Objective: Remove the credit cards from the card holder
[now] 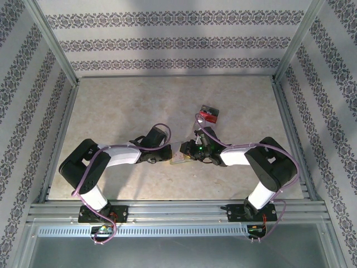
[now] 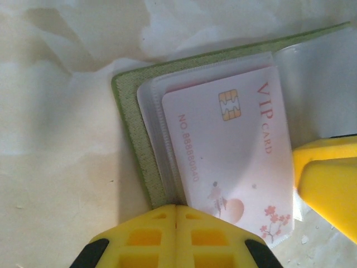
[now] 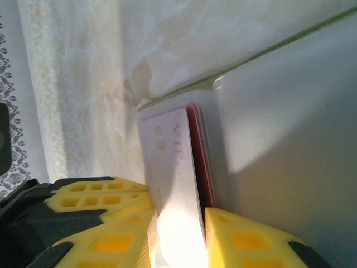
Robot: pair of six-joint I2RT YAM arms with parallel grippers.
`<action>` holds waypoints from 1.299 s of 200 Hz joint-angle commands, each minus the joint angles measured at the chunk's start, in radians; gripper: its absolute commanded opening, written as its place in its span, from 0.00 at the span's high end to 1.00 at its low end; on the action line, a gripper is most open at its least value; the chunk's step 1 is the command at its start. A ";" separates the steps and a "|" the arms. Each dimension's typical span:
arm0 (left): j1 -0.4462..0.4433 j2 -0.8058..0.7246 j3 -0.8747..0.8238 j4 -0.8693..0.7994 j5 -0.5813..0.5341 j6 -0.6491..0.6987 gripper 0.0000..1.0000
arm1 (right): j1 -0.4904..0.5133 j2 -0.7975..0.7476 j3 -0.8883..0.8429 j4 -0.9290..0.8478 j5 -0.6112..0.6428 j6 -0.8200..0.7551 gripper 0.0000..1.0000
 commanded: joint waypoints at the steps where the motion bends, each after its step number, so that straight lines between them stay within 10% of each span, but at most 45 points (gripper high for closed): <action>1: -0.016 0.036 0.058 0.009 -0.016 0.067 0.98 | 0.043 -0.052 0.010 0.125 -0.136 0.009 0.73; 260: 0.010 0.075 0.150 0.009 -0.055 0.134 0.98 | 0.050 -0.036 -0.088 0.202 0.018 0.079 0.73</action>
